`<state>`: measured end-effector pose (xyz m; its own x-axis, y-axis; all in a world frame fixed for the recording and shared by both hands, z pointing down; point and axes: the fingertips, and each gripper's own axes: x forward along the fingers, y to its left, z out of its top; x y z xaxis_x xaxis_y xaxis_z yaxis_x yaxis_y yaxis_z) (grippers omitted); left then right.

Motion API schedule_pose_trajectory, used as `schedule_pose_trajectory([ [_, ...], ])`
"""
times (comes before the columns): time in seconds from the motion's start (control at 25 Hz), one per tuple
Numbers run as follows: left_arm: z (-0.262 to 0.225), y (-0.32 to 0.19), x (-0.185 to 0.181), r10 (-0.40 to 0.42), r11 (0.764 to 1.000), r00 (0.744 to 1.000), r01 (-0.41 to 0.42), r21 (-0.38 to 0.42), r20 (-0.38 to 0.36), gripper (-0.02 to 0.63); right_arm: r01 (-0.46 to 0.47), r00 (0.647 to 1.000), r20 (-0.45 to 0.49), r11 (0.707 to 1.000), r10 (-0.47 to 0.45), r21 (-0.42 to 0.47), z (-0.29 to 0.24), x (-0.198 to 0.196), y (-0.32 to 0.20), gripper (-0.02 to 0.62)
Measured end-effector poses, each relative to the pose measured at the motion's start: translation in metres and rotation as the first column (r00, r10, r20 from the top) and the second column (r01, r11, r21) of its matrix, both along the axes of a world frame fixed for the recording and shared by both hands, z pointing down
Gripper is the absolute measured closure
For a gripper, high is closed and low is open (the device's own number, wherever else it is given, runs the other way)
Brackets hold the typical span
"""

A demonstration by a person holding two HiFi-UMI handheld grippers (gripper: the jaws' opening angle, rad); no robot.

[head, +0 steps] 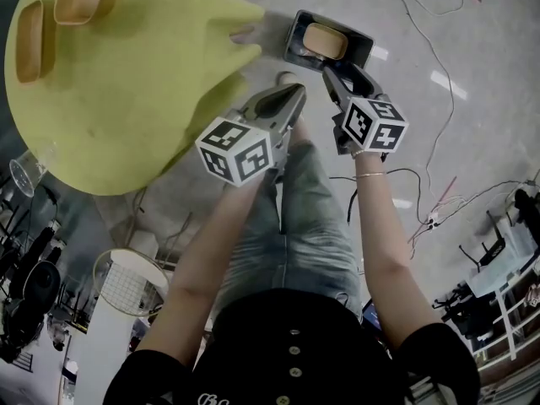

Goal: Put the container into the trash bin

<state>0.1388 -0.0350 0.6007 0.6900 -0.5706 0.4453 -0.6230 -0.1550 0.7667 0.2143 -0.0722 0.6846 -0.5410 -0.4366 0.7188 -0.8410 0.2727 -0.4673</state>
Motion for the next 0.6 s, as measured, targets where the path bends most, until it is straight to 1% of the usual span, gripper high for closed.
schedule_pose_trajectory([
  [0.08,-0.007,-0.002,0.002,-0.002,1.0,1.0,0.002,0.008,-0.012,0.59,0.025,1.0,0.013,1.0,-0.025,-0.006,-0.006,-0.002,0.001,0.371],
  [0.16,-0.02,-0.006,0.001,-0.002,1.0,1.0,0.002,0.029,-0.015,0.589,0.058,0.998,0.021,0.998,-0.058,0.006,-0.02,-0.007,0.0,0.371],
  [0.32,-0.045,-0.017,-0.006,-0.018,0.997,1.0,0.017,0.07,0.006,0.589,0.106,0.992,0.059,0.994,-0.108,0.036,-0.054,-0.017,-0.011,0.371],
  [0.44,-0.066,-0.028,-0.015,-0.042,0.994,0.999,0.039,0.099,0.025,0.589,0.169,0.98,0.1,0.985,-0.172,0.044,-0.077,-0.027,-0.02,0.373],
  [0.52,-0.081,-0.037,-0.022,-0.063,0.991,0.997,0.058,0.122,0.037,0.589,0.212,0.969,0.111,0.975,-0.219,0.071,-0.094,-0.036,-0.027,0.374],
  [0.6,-0.094,-0.043,-0.026,-0.076,0.988,0.996,0.069,0.138,0.044,0.589,0.227,0.964,0.115,0.966,-0.241,0.126,-0.118,-0.044,-0.035,0.392],
])
